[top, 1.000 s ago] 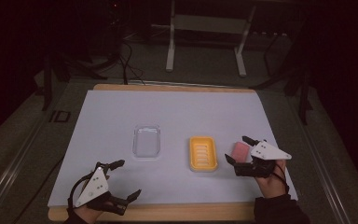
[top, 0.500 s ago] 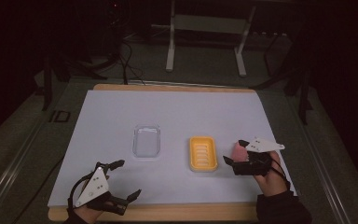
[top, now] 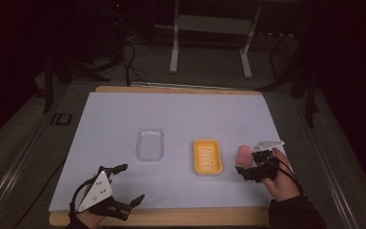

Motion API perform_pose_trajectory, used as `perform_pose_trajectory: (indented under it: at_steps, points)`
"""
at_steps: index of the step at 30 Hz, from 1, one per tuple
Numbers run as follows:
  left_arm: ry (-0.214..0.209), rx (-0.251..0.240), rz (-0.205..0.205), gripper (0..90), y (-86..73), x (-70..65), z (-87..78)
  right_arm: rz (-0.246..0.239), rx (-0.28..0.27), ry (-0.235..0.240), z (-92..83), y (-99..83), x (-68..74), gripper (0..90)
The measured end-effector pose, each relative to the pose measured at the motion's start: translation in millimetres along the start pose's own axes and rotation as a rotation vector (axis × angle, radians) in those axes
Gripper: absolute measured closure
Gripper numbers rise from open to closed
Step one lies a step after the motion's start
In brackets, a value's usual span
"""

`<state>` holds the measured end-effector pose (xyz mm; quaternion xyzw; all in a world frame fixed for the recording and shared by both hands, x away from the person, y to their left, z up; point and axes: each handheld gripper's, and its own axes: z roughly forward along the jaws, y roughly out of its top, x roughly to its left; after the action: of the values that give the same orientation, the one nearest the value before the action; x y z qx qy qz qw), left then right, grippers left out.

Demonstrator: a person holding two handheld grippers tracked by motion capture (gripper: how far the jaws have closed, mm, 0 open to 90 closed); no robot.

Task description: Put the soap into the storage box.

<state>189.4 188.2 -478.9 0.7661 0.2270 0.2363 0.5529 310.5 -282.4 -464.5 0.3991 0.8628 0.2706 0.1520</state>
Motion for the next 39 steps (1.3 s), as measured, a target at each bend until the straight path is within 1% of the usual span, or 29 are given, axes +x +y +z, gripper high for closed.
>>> perform_pose_trajectory:
  at_steps: [3,4,5,6,7,10,11,12,13,14,15,16,17,19,20,21,23,24,25,26,27,28,29,33,34,36,37,38,39]
  points:
    - [-0.001,0.002,0.002,0.6,0.0,0.0,0.0,0.017,0.072,0.000,2.5,-1.7,0.1,16.5]
    - [-0.001,0.002,0.002,0.6,0.0,0.0,0.0,0.017,0.072,0.000,2.5,-1.7,0.1,16.5]
    - [-0.001,0.002,0.003,0.6,0.0,0.0,0.2,0.051,0.126,0.016,4.5,-2.4,-0.2,17.0]
    - [-0.001,0.003,0.002,0.6,-0.1,-0.1,0.4,0.078,0.159,0.027,5.9,-2.9,-0.4,17.0]
    - [-0.001,0.002,0.003,0.6,-0.1,-0.1,0.5,0.091,0.177,0.031,7.2,-3.5,-0.4,17.2]
    - [-0.001,0.005,0.003,0.6,-0.1,-0.1,0.6,0.157,0.244,0.010,9.9,-5.4,0.8,19.1]
    - [-0.001,0.005,0.003,0.6,-0.1,-0.1,0.6,0.157,0.244,0.010,9.9,-5.4,0.8,19.1]
    - [-0.001,0.005,0.003,0.6,-0.1,-0.2,0.6,0.185,0.272,-0.005,10.8,-6.1,1.0,19.4]
    - [-0.001,0.005,0.003,0.6,-0.1,-0.2,0.6,0.185,0.272,-0.005,10.8,-6.1,1.0,19.4]
    - [-0.001,0.005,0.004,0.6,-0.1,-0.3,0.6,0.202,0.282,-0.013,11.0,-6.7,1.2,19.4]
    - [-0.002,0.003,0.002,0.6,-0.1,-0.4,0.5,0.221,0.310,-0.040,10.9,-6.6,1.9,19.4]
    - [-0.001,0.003,0.002,0.6,-0.1,-0.4,0.5,0.224,0.319,-0.050,10.6,-6.3,1.9,19.6]
    - [-0.001,0.003,0.002,0.6,-0.1,-0.3,0.5,0.234,0.334,-0.045,10.6,-6.0,1.7,19.7]
    - [-0.002,0.003,0.001,0.6,-0.1,-0.3,0.7,0.260,0.363,-0.055,10.6,-4.7,0.4,25.9]
    - [-0.002,0.003,0.001,0.6,-0.1,-0.3,0.7,0.260,0.363,-0.055,10.6,-4.7,0.4,25.9]
    - [-0.002,0.003,0.001,0.6,-0.1,-0.4,0.7,0.284,0.394,-0.068,10.9,-3.5,-1.1,26.2]
    - [-0.001,0.003,0.002,0.6,-0.1,-0.5,0.6,0.331,0.422,-0.068,11.0,-2.1,-2.6,25.5]
    - [-0.001,0.003,0.002,0.6,-0.1,-0.5,0.6,0.337,0.436,-0.074,11.3,-1.5,-2.7,23.8]
    - [-0.001,0.006,0.003,0.6,-0.1,-0.4,0.6,0.358,0.456,-0.069,11.7,-0.7,-3.0,23.6]
    - [-0.001,0.006,0.003,0.6,-0.1,-0.4,0.6,0.358,0.456,-0.069,11.7,-0.7,-3.0,23.6]
    - [-0.001,0.007,0.004,0.6,-0.2,-0.4,0.8,0.387,0.487,-0.067,13.4,0.2,-3.3,21.8]
    - [-0.001,0.007,0.004,0.6,-0.2,-0.4,0.8,0.387,0.487,-0.067,13.4,0.2,-3.3,21.8]
    - [-0.001,0.008,0.007,0.6,-0.1,-0.6,0.7,0.418,0.513,-0.066,15.2,0.9,-3.3,21.0]
    - [0.001,0.009,0.008,0.6,-0.2,-0.8,0.7,0.489,0.573,-0.052,18.4,2.6,-0.8,20.3]
    - [0.001,0.009,0.008,0.6,-0.2,-0.8,0.7,0.489,0.573,-0.052,18.4,2.6,-0.8,20.3]
    - [0.001,0.009,0.008,0.6,-0.1,-0.8,0.6,0.526,0.602,-0.050,20.8,4.7,0.7,20.1]
    - [0.001,0.009,0.008,0.6,-0.1,-0.8,0.6,0.526,0.602,-0.050,20.8,4.7,0.7,20.1]
    - [0.001,0.009,0.009,0.6,-0.2,-0.9,0.6,0.551,0.594,-0.053,21.3,7.6,1.2,19.7]
    - [0.002,0.009,0.009,0.6,-0.2,-0.9,0.6,0.562,0.589,-0.049,21.5,9.0,1.1,18.3]
